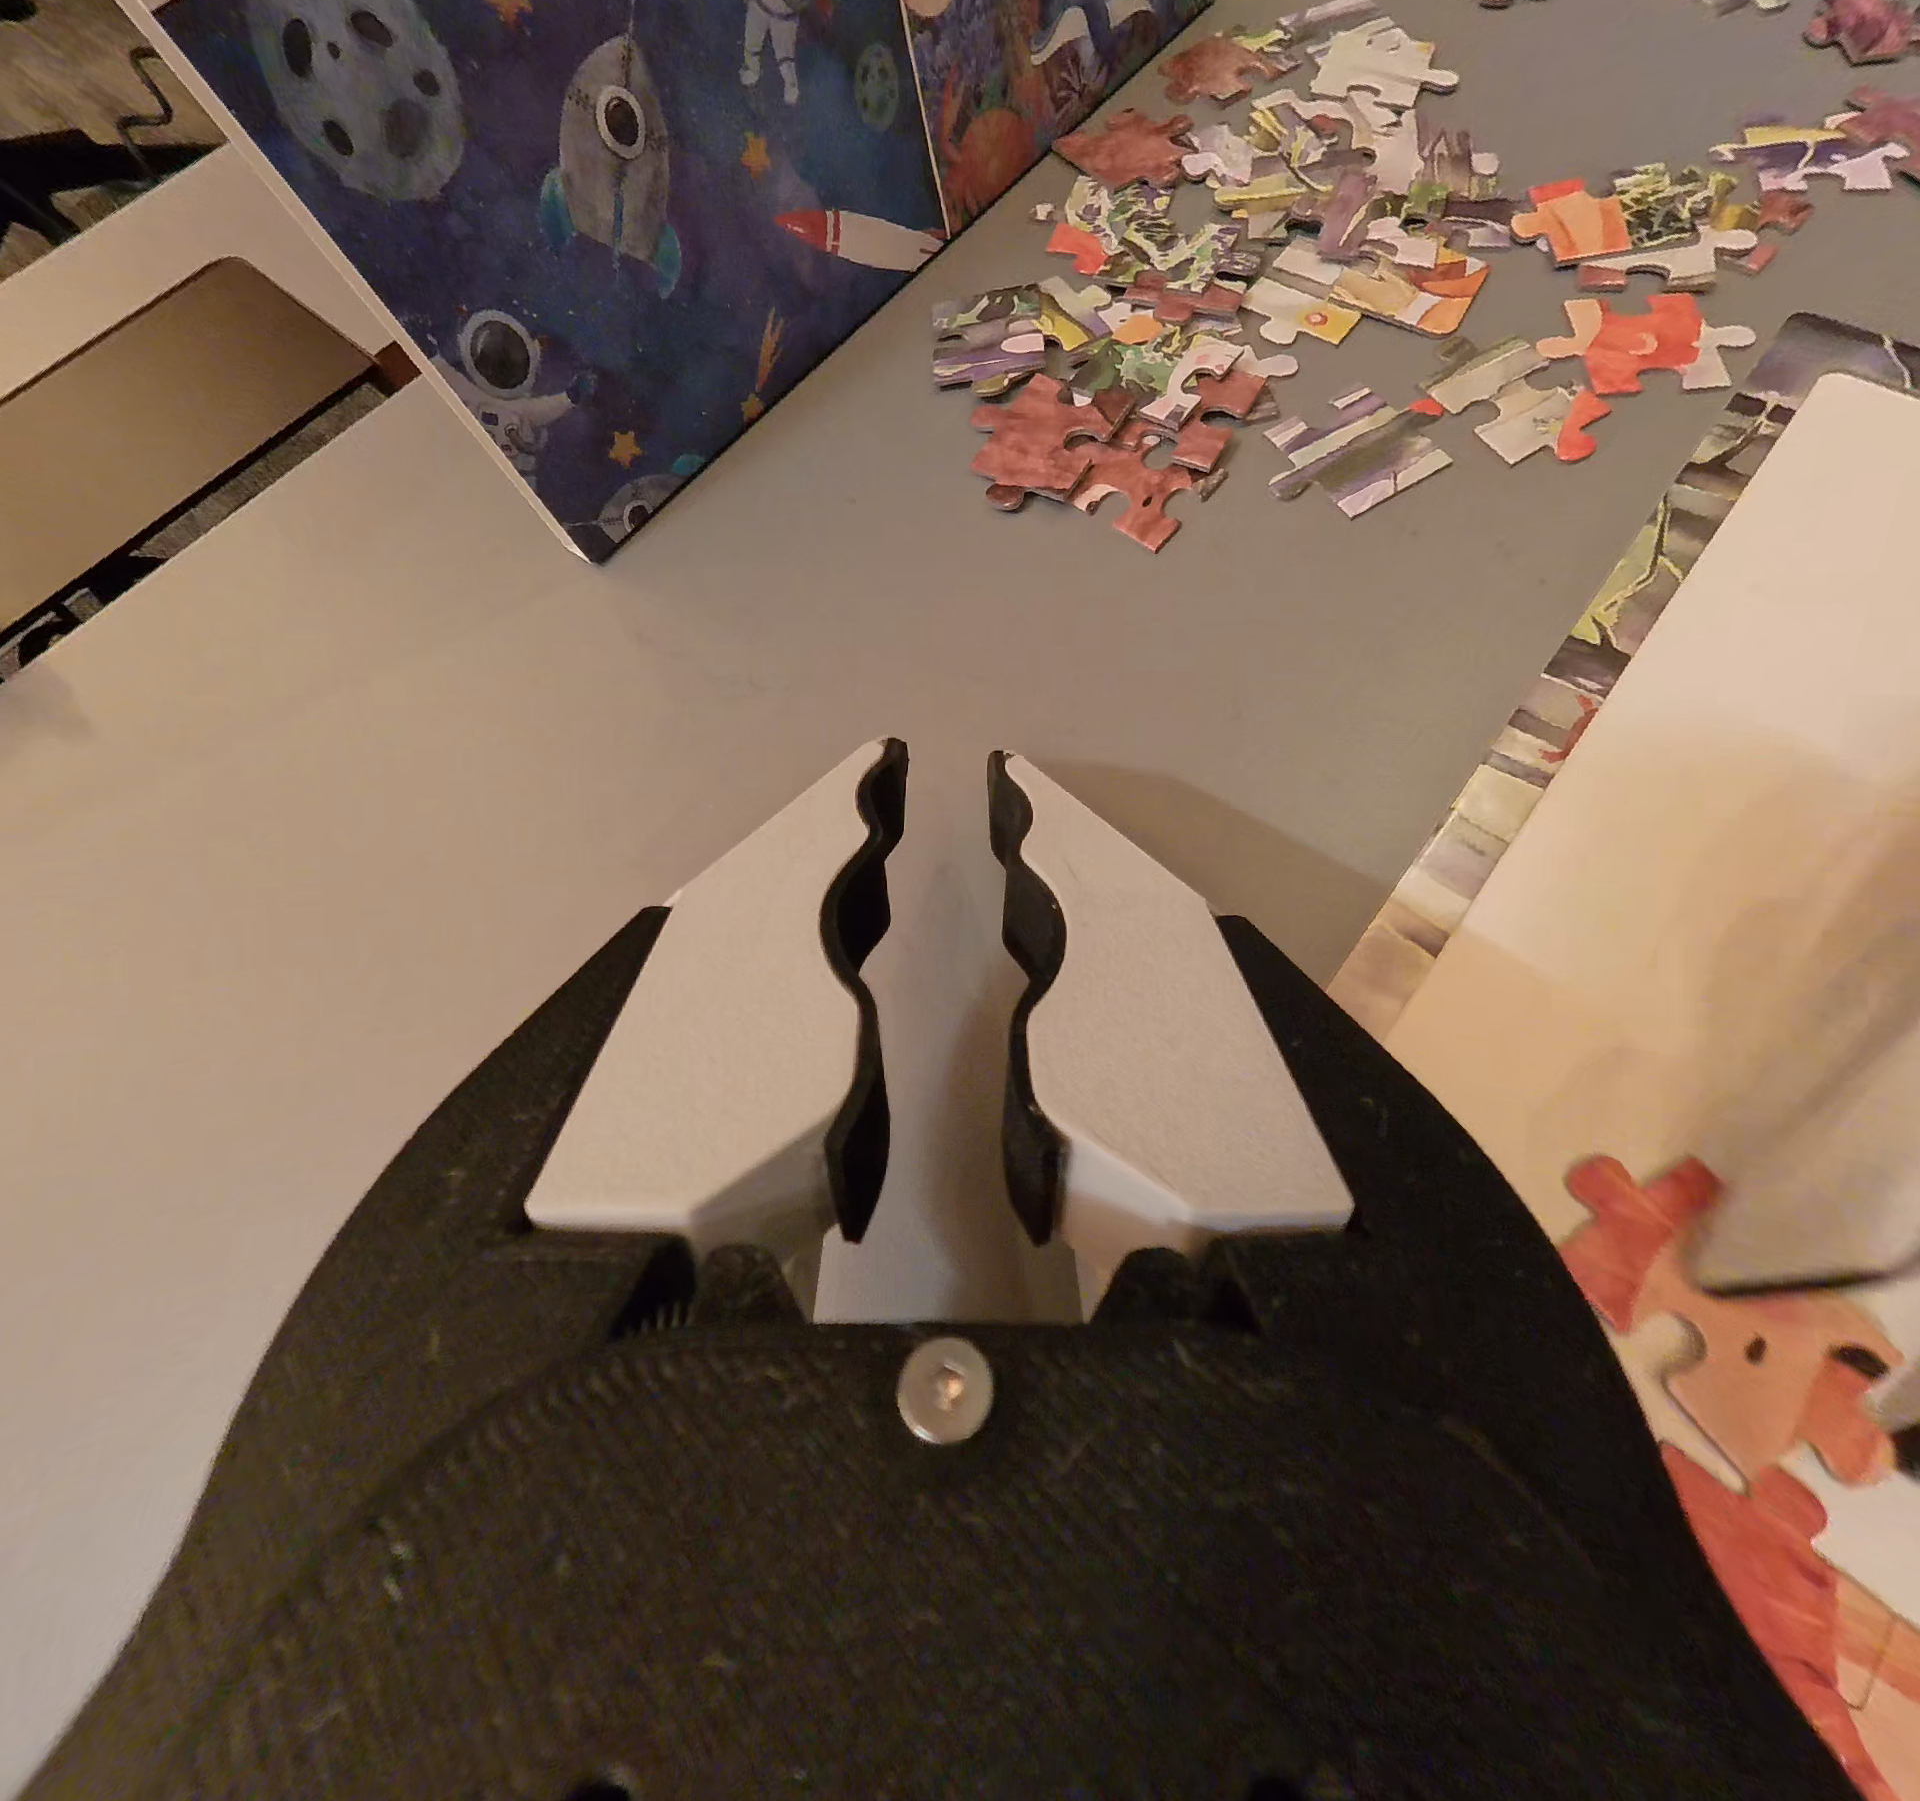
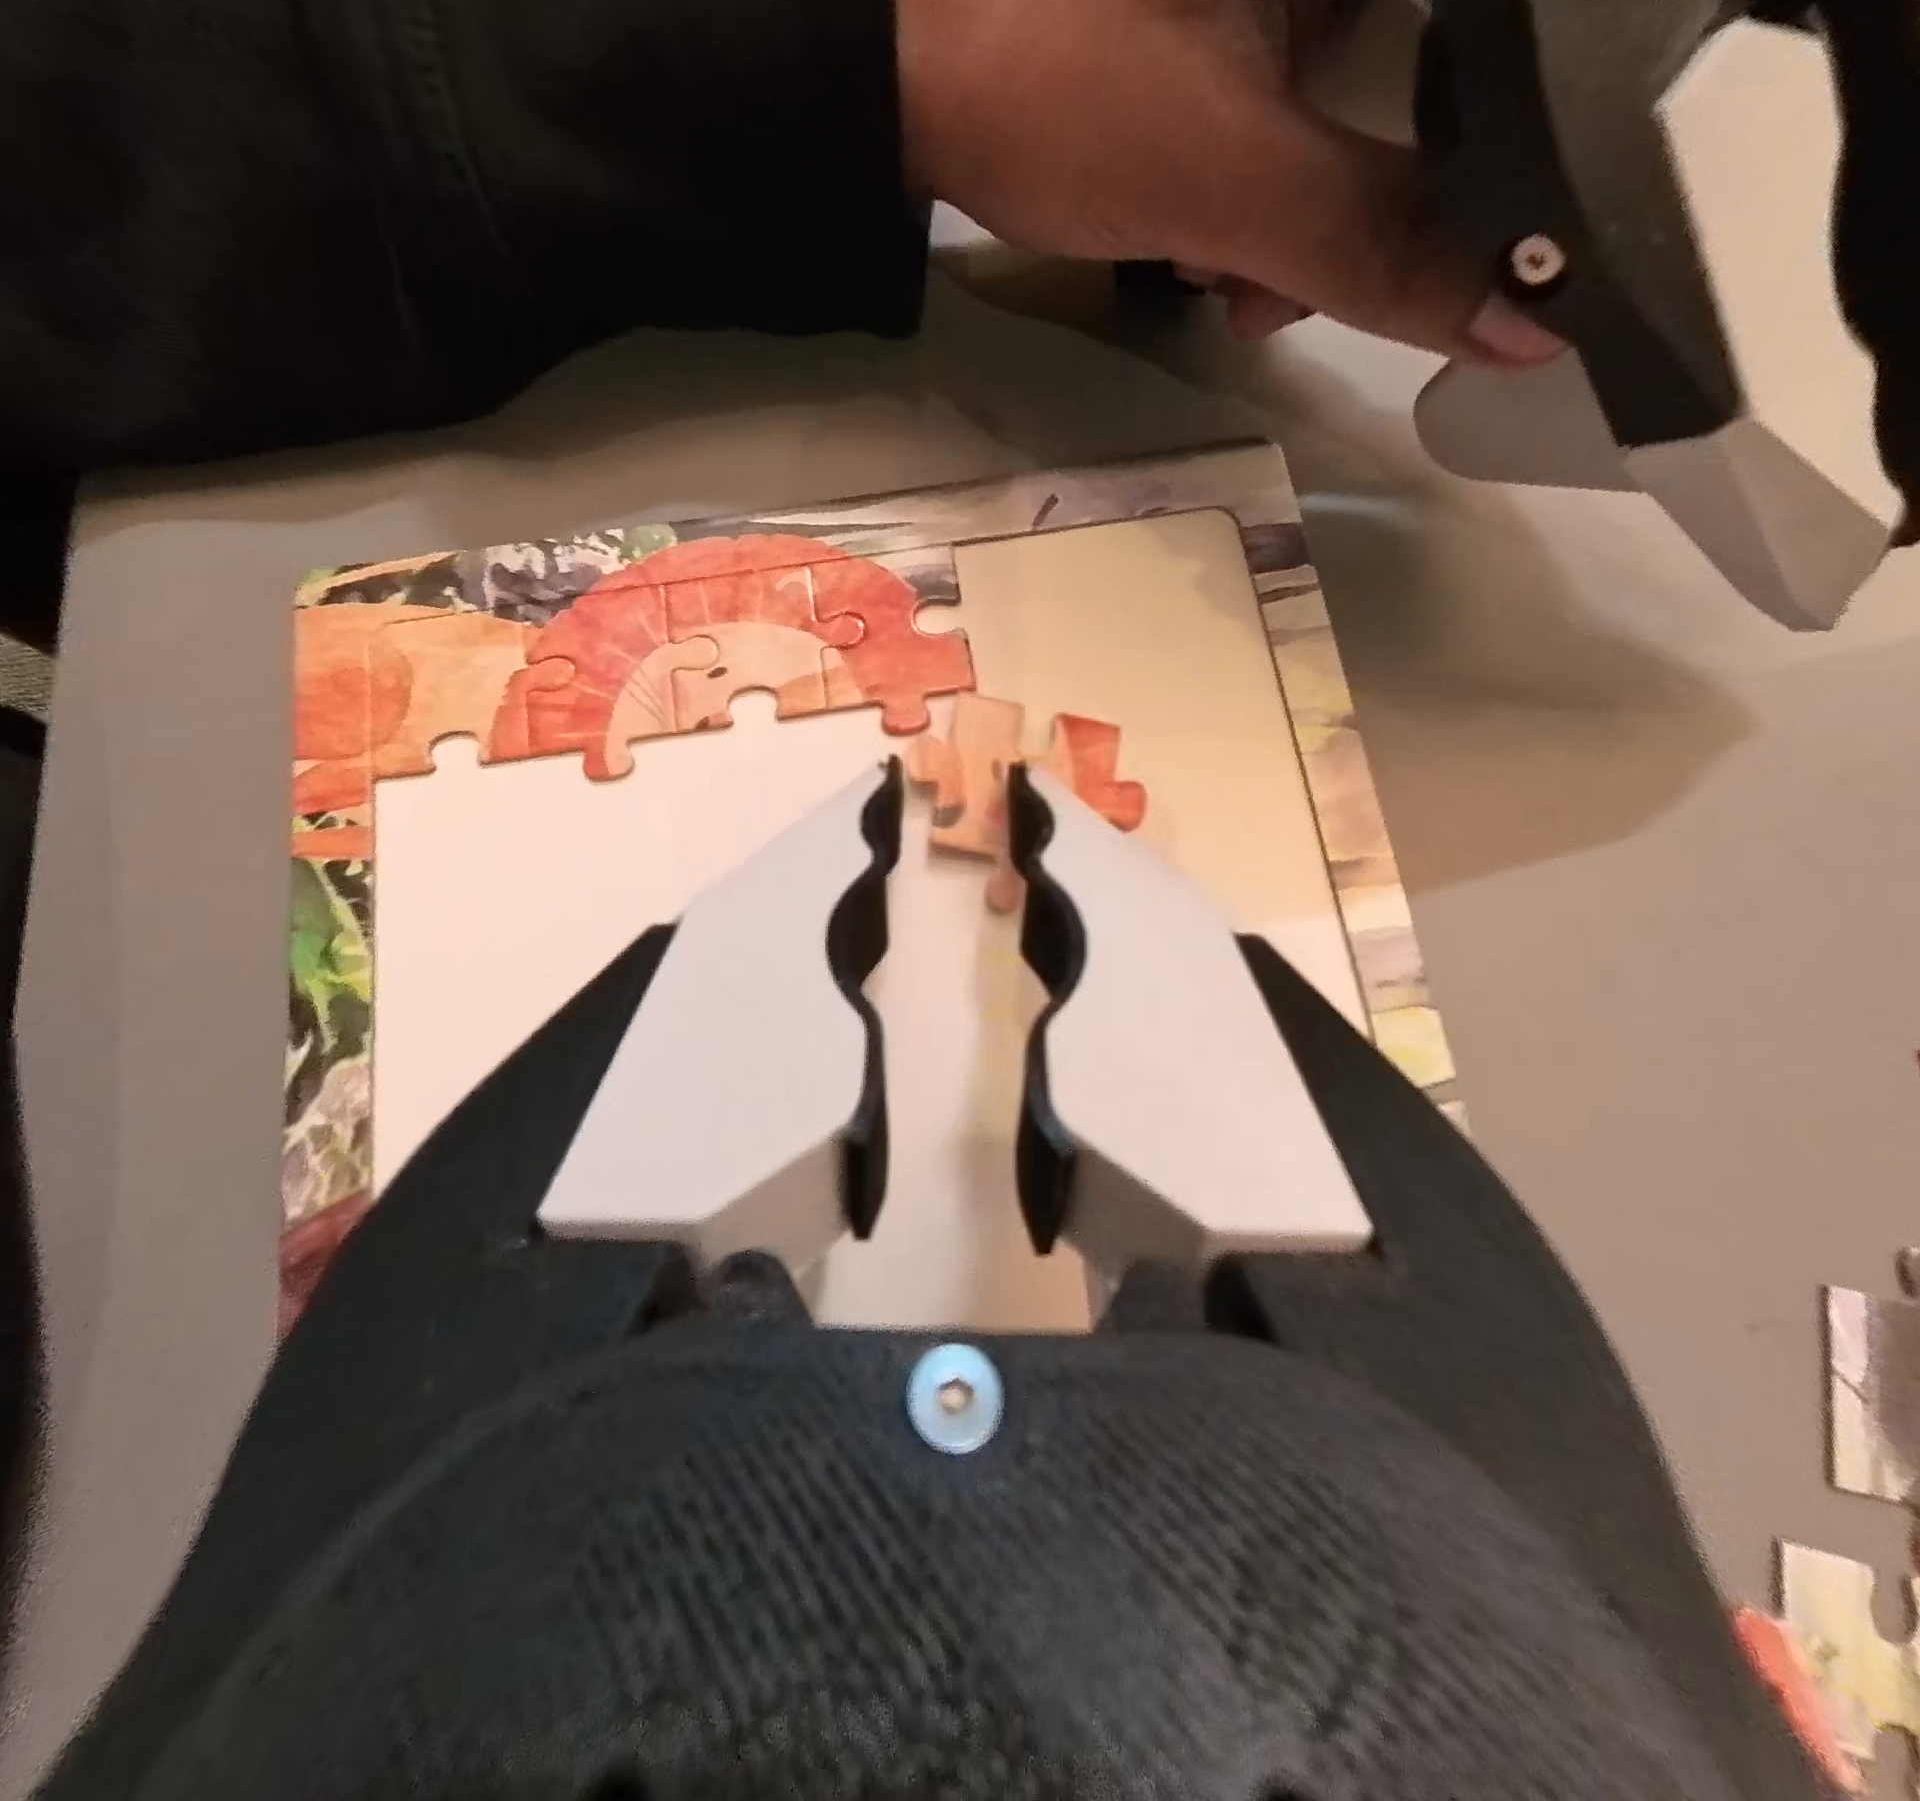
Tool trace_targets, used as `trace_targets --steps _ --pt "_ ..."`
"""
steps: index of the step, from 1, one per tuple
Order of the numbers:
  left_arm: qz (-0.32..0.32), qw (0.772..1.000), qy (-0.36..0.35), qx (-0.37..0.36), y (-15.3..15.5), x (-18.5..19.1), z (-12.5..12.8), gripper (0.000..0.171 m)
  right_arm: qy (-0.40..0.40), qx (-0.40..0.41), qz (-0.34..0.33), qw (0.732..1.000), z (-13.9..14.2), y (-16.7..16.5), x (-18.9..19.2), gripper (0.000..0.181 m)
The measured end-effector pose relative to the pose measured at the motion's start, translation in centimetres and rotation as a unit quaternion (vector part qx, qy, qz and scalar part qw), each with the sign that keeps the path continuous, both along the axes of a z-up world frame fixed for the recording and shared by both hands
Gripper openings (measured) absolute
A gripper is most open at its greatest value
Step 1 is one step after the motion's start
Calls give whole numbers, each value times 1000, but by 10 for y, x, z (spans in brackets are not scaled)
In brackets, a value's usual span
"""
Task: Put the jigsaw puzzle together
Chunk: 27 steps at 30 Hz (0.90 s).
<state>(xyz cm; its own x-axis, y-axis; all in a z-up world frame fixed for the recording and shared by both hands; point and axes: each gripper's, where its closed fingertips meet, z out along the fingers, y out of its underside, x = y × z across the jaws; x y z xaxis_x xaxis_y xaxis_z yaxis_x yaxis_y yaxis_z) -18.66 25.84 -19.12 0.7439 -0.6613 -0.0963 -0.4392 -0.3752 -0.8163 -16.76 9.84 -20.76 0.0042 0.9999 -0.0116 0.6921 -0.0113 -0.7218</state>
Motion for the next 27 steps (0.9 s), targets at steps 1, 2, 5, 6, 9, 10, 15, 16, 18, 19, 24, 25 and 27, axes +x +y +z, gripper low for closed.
trace_targets --steps 1,2,5,6,9,10,15,16,18,19,24,25,27 --pt "0 1000 0 0 0 0 0 14 8 -2 4 1000 3 1 2 19" --pt "0 1000 1 0 0 0 0 14 12 -4 2 1000 6 4 4 21" --pt "0 1000 1 0 0 0 0 14 25 -25 -5 999 10 10 9 28" --pt "0 1000 1 0 0 0 0 14 32 -35 -8 999 11 11 9 32" --pt "0 1000 2 0 0 0 0 14 47 -61 -18 997 13 10 4 57" --pt "0 1000 2 0 0 0 -1 14 42 -60 -21 997 11 10 2 64" --pt "0 1000 2 0 0 0 -1 14 -11 10 -37 999 -8 13 0 64" --pt "0 1000 3 0 0 0 -1 14 -10 18 -37 999 -7 12 -2 60" --pt "0 1000 3 0 0 0 -1 14 -9 12 -36 999 -7 8 -4 56" --pt "0 1000 3 0 0 0 -1 14 -7 10 -39 999 -7 8 -5 56" --pt "0 1000 4 0 0 1 -1 14 -4 7 -47 999 -7 11 -3 45" --pt "-1 1000 4 1 0 1 -1 14 -4 7 -47 999 -7 11 -3 45" --pt "-1 1000 5 1 0 1 -1 14 -5 12 -45 999 -7 11 -3 45"
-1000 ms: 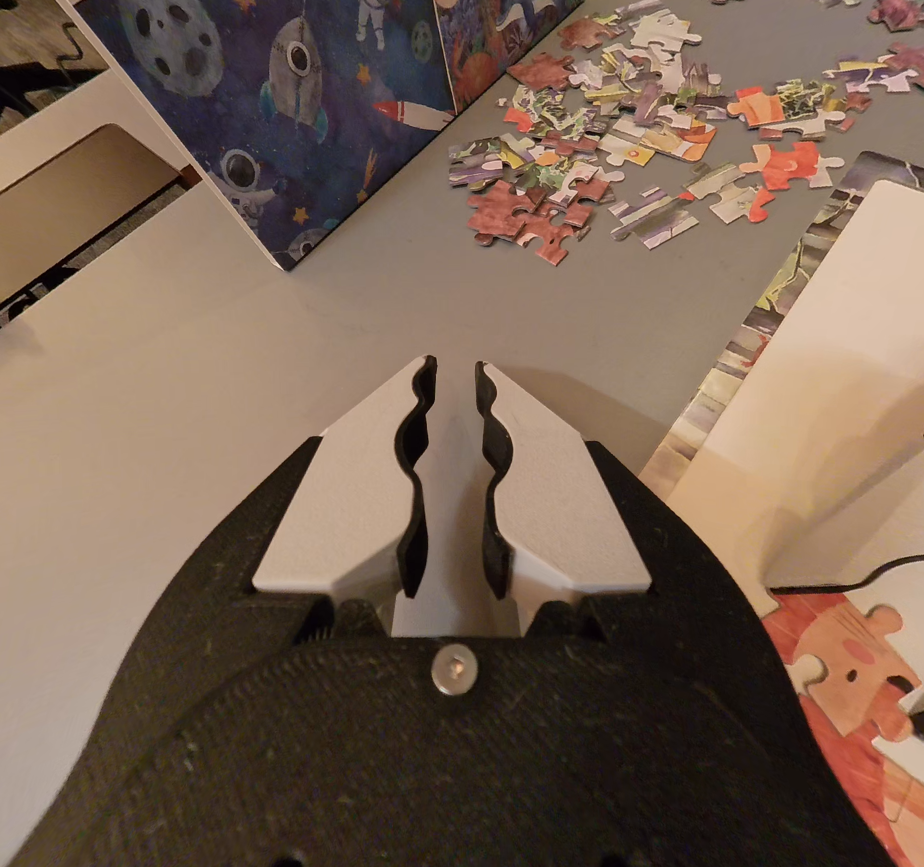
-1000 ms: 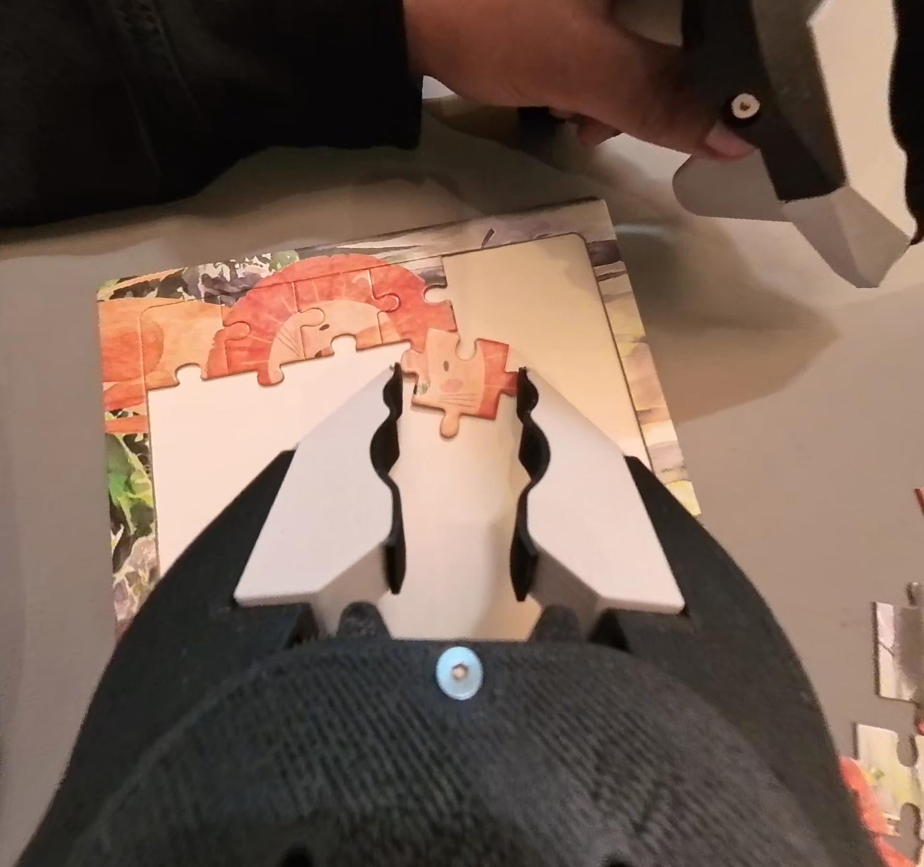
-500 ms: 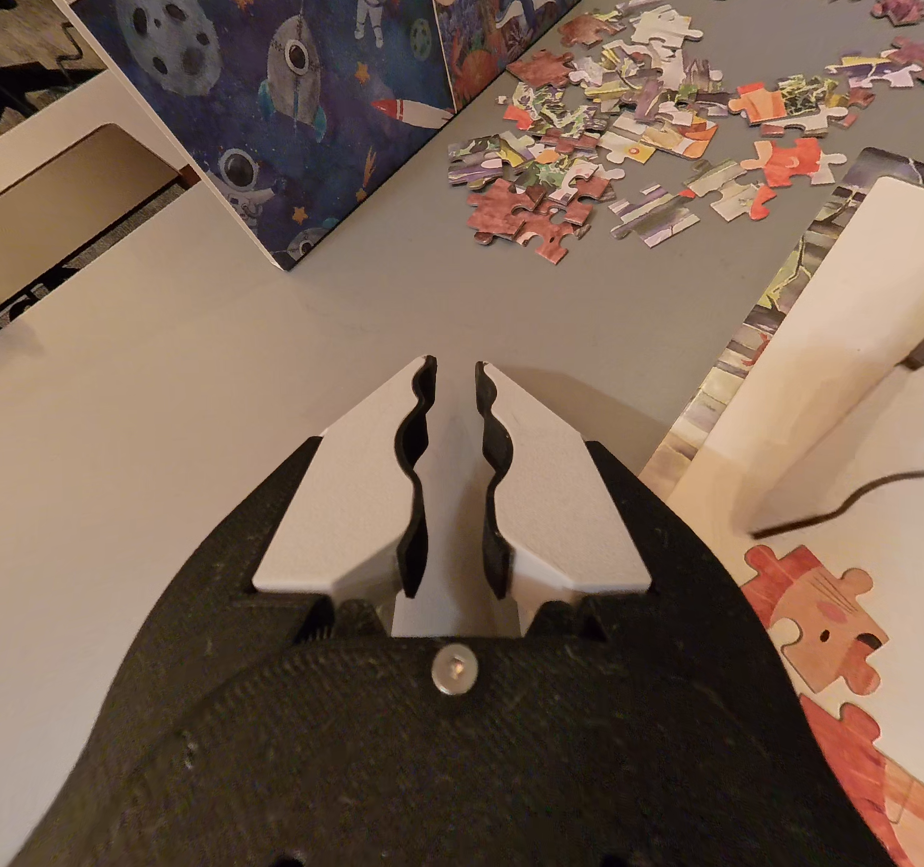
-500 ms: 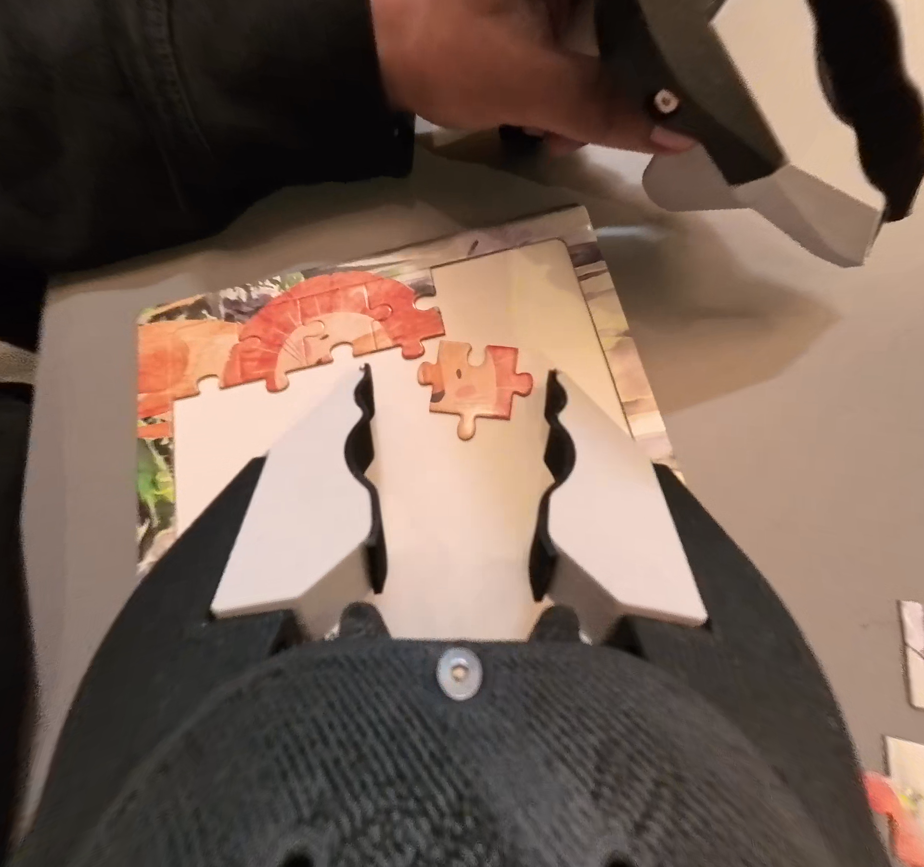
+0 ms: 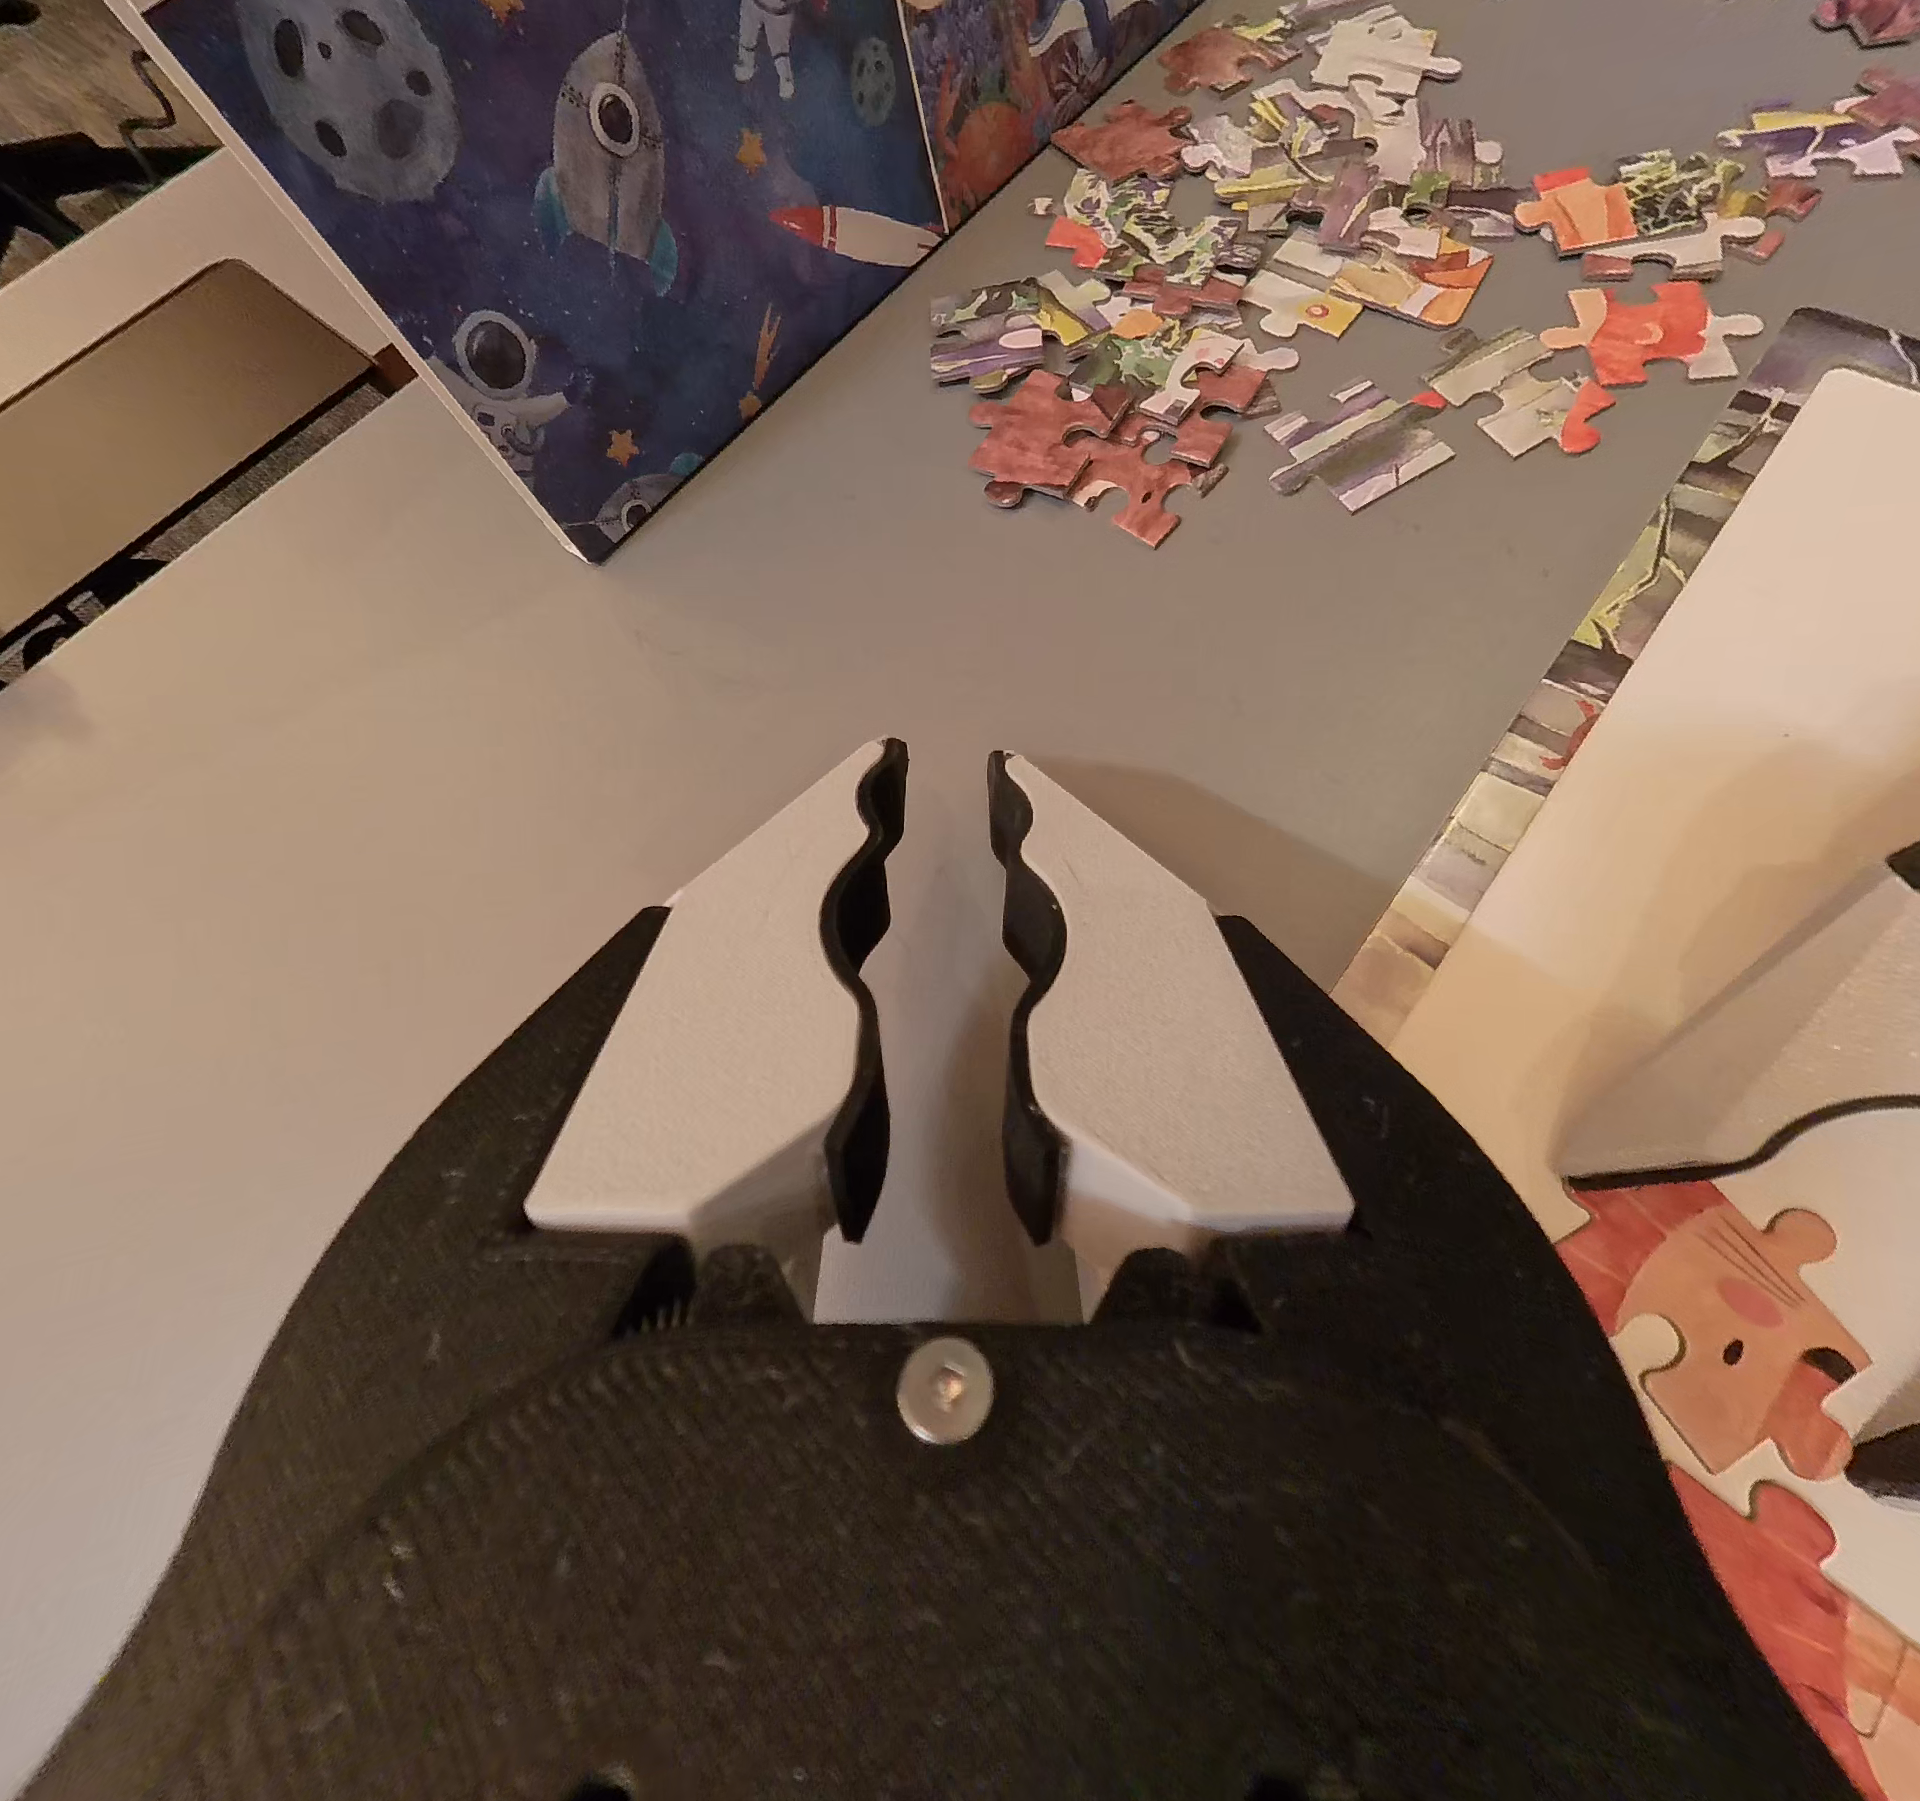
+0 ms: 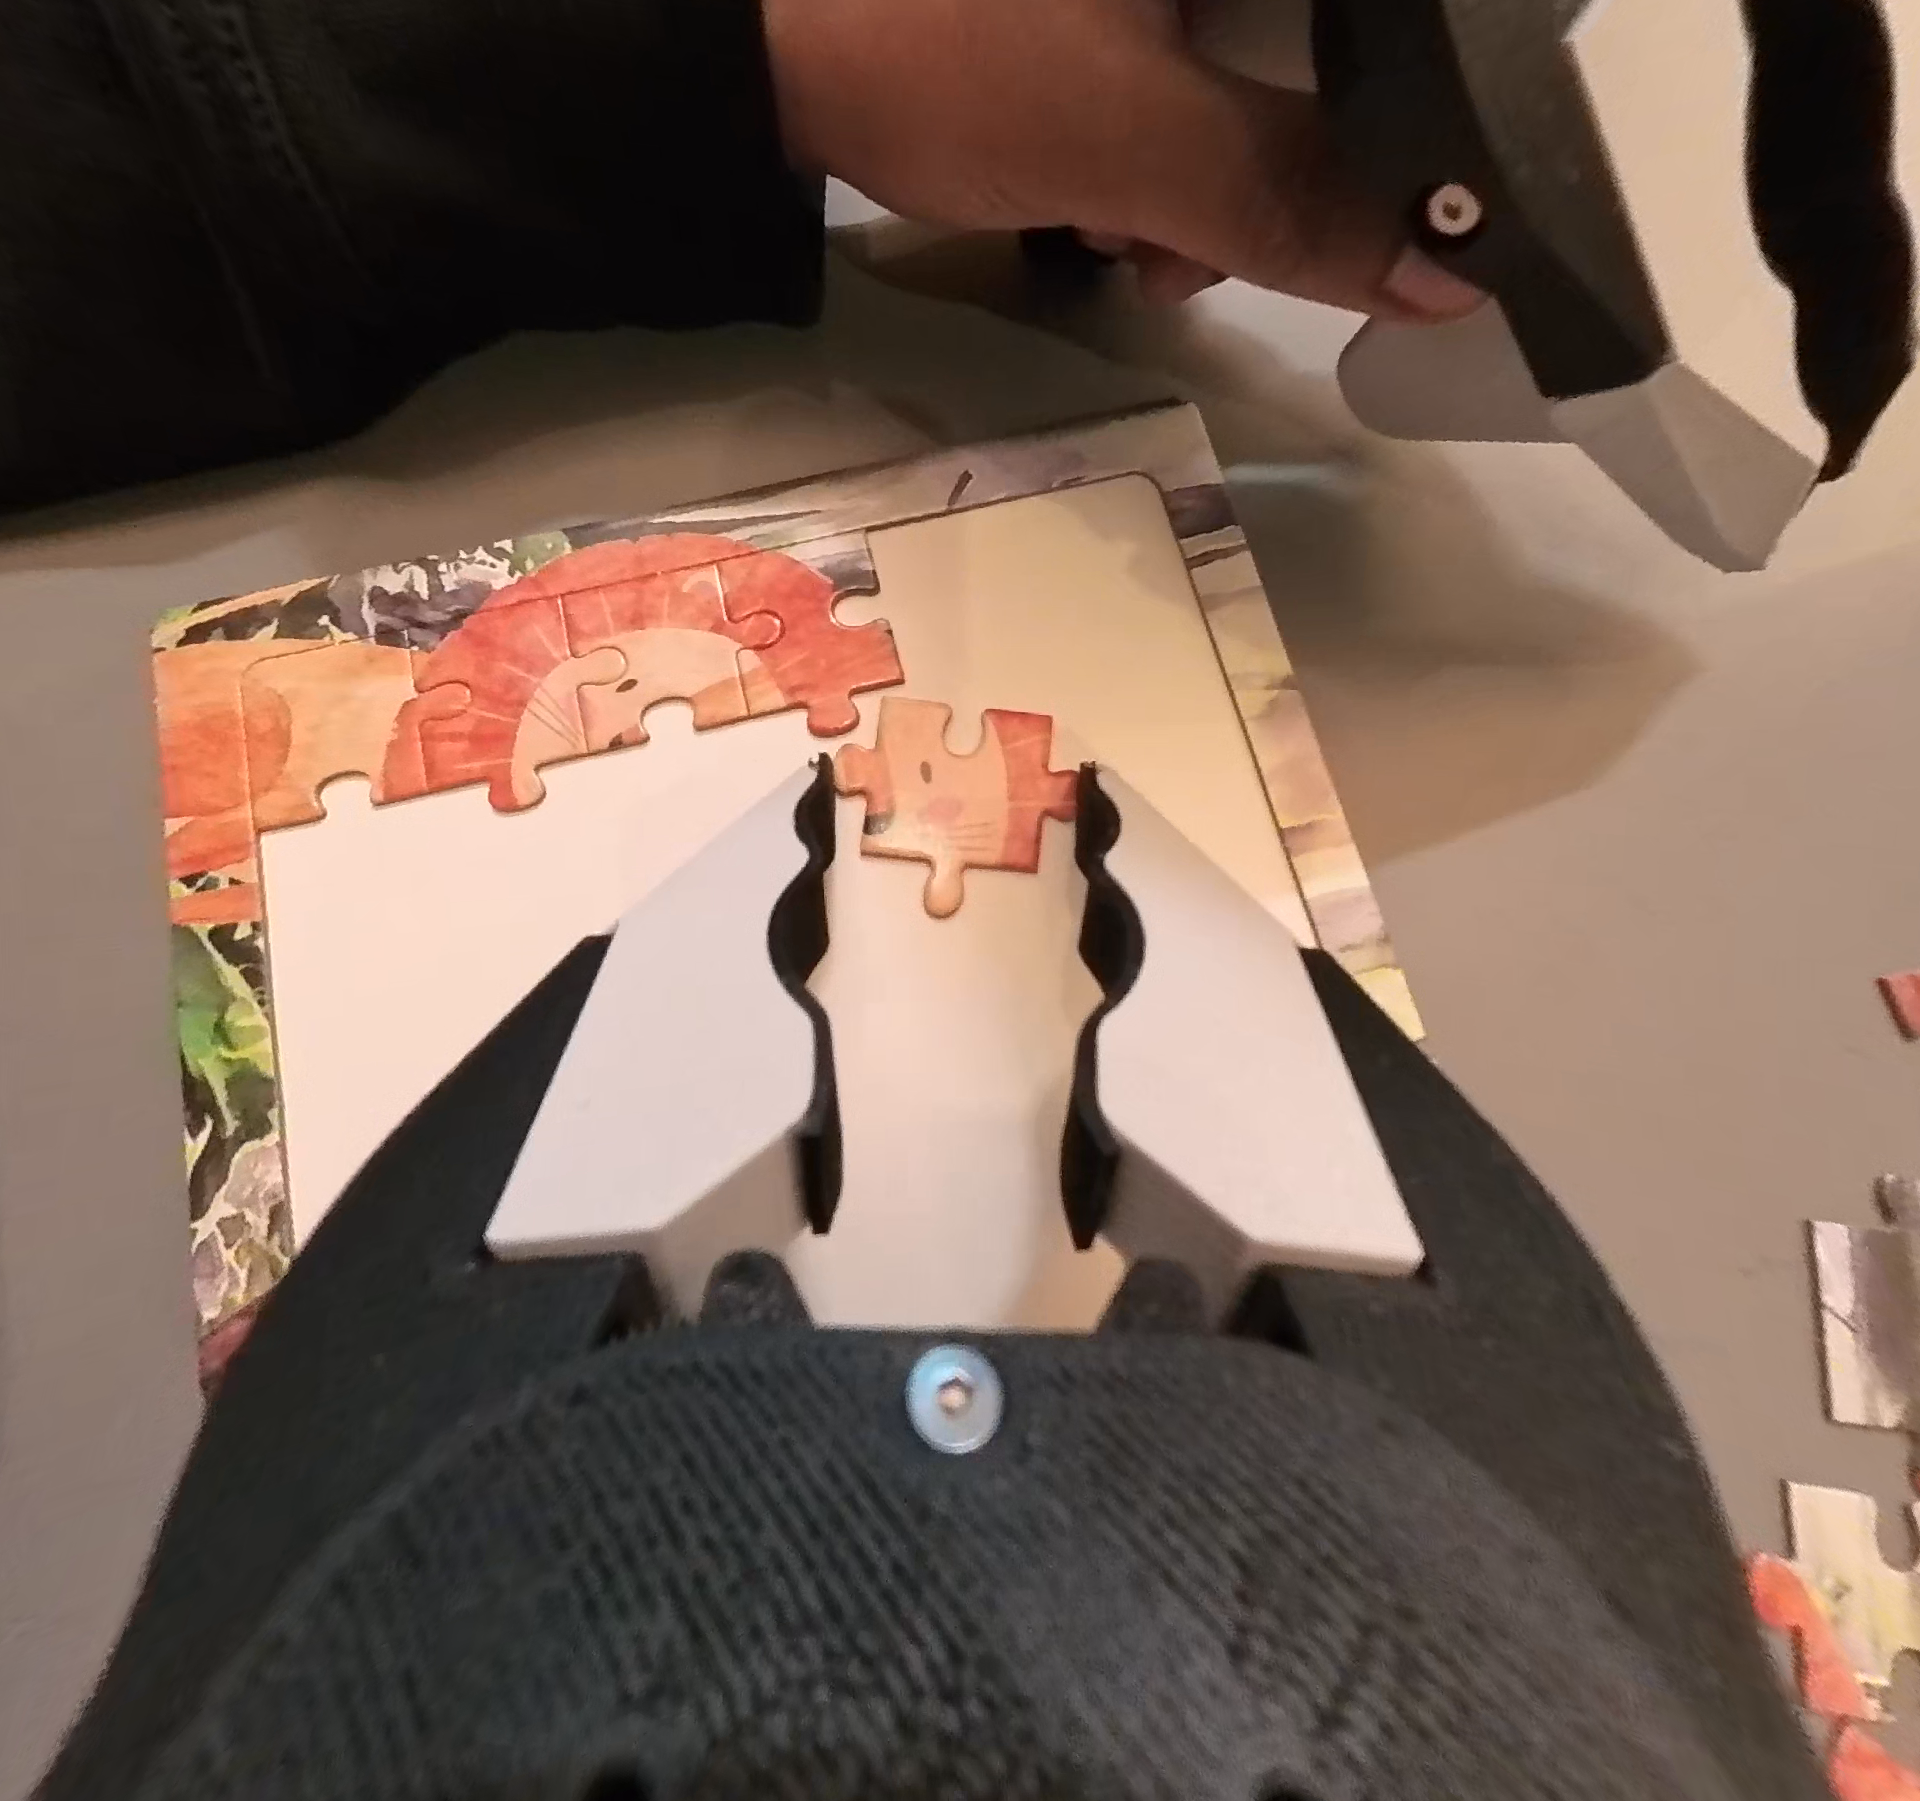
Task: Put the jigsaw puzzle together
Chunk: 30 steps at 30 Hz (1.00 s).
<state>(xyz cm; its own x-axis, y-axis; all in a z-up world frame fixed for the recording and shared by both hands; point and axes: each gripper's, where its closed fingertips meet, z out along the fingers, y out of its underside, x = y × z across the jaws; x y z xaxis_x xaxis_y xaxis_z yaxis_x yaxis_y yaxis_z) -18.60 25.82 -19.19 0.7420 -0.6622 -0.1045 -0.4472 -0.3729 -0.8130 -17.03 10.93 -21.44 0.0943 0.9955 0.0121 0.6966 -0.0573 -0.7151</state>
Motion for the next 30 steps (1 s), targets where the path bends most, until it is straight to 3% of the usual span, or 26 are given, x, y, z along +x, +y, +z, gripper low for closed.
trace_targets --steps 3,5,6,9,18,30 --pt "0 1000 1 0 0 0 0 14 -3 6 3 1000 0 0 0 44" --pt "0 1000 1 0 0 0 0 14 1 8 10 1000 3 -2 1 21" --pt "0 1000 1 0 0 0 0 14 2 14 10 1000 4 -1 1 20" --pt "0 1000 2 0 0 0 0 14 -6 20 2 1000 4 4 5 30" --pt "0 1000 2 0 0 0 0 14 -26 -3 -14 1000 -1 15 19 37" --pt "0 1000 2 -1 0 0 -1 15 -39 25 -70 996 1 45 40 26"
